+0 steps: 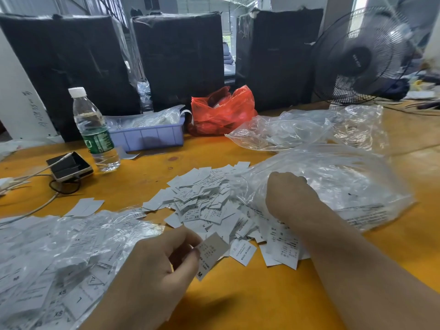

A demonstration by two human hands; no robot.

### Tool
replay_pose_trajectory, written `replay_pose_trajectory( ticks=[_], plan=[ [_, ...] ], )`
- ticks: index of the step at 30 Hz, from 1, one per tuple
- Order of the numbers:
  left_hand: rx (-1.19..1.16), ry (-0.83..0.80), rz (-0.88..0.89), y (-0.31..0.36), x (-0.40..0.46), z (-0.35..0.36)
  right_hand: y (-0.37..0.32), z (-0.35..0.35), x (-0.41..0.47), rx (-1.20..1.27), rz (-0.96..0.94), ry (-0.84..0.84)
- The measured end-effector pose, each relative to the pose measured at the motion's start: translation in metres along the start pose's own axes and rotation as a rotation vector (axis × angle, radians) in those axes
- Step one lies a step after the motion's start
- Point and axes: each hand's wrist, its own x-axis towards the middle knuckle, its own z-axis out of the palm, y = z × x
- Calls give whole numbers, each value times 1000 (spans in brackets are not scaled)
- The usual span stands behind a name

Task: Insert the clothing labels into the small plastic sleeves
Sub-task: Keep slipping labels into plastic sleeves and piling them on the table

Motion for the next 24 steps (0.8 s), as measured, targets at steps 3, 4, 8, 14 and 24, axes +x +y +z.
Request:
replay_pose_trajectory(
  ticks=[3,4,8,14,24],
  plan=[
    [19,8,2,-1,0,-2,0,-3,-3,24,-60,68],
    [29,15,0,-2,0,-3,0,-4,-4,30,-72,83],
    [49,17,10,-3,1,-3,1,-5,-4,58,-96,134],
    [69,33,7,-4,0,-6,-2,-15,-14,106,-187,337],
    [37,87,-12,-2,0,-11,-27,-15,-39,572,-650,433]
  ],
)
